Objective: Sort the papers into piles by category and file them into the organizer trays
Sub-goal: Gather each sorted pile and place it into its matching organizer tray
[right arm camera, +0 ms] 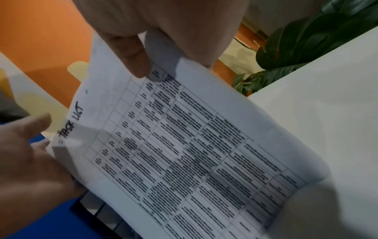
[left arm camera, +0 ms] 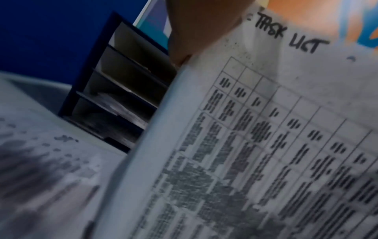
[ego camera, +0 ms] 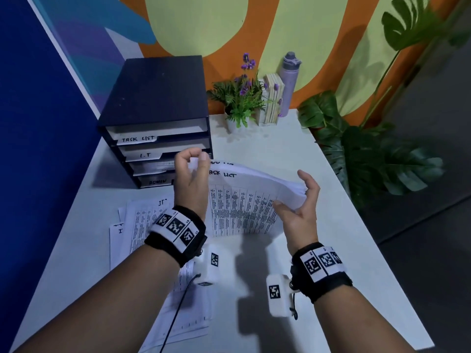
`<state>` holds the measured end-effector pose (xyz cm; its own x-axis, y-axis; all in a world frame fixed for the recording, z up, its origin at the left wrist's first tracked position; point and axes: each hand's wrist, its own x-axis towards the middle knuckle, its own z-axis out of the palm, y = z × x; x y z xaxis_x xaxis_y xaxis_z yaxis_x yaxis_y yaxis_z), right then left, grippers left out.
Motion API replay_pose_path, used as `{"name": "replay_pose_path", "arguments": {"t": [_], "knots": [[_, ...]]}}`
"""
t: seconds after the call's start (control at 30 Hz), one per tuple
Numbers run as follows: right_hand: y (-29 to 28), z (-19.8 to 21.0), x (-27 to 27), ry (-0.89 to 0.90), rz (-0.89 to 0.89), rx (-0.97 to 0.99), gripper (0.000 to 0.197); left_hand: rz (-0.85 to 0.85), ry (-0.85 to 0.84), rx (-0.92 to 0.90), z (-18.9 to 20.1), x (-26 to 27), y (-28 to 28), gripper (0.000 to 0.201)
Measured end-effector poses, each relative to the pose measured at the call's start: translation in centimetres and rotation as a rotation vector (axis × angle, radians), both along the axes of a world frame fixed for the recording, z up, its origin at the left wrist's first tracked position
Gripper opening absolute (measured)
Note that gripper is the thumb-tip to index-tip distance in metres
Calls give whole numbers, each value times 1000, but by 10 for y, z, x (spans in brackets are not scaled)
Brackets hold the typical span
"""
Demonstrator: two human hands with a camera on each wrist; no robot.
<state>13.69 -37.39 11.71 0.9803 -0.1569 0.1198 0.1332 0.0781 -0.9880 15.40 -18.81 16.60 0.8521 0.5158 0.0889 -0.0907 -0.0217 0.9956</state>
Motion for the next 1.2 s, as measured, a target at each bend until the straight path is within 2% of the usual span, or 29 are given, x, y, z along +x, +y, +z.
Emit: {"name": "replay_pose_path", "arguments": {"t": [0.07, 0.13, 0.17, 0.3, 0.37, 0.47, 0.57, 0.67, 0.73, 0.8, 0.87, 0.9, 0.97, 1.07, 1.13, 1.2], "knots": [[-1, 4, 4, 8, -6, 8, 71, -83, 8, 78, -15, -6, 9, 36], [-1, 6, 9, 42, 55, 62, 66, -168, 65, 60, -28, -12, 15, 62], [-1, 5, 10, 71, 86, 87, 62, -204, 117, 49, -33, -15, 15, 68], [0, 1, 9, 82, 9, 98, 53, -175, 209, 109, -31, -15, 2, 58], [0, 7, 7, 4, -39, 109, 54, -148, 138, 89, -28, -12, -2, 52], [-2, 11, 0, -136, -56, -18, 60, -100, 20, 1, -23, -10, -8, 37], [-5, 14, -4, -295, -60, -141, 65, 23, 29, -118, -9, -2, -14, 22], [-8, 15, 0, -445, -73, -310, 53, 62, 14, -113, 1, 9, -14, 13], [-9, 15, 2, -482, -83, -345, 41, 53, 20, -94, -1, 14, -11, 10], [-8, 12, -1, -437, -91, -299, 49, 44, 25, -93, -4, 16, -9, 13], [-8, 3, -2, -305, -50, -191, 64, 10, 0, -63, -9, 14, -5, 9], [-8, -2, -3, -200, -15, -138, 64, -23, -23, -30, -12, 13, -4, 8], [-7, -13, -1, 6, 27, -51, 53, -100, -44, -5, -16, 11, -2, 12], [-8, -13, 9, 106, -38, 41, 47, -202, -35, 93, -15, 7, 4, 52], [-11, -1, 19, 107, -32, 130, 46, -269, 20, 218, -16, 1, 12, 60], [-12, 13, 30, 80, 7, 151, 46, -306, 118, 233, -23, -4, 25, 64]]}}
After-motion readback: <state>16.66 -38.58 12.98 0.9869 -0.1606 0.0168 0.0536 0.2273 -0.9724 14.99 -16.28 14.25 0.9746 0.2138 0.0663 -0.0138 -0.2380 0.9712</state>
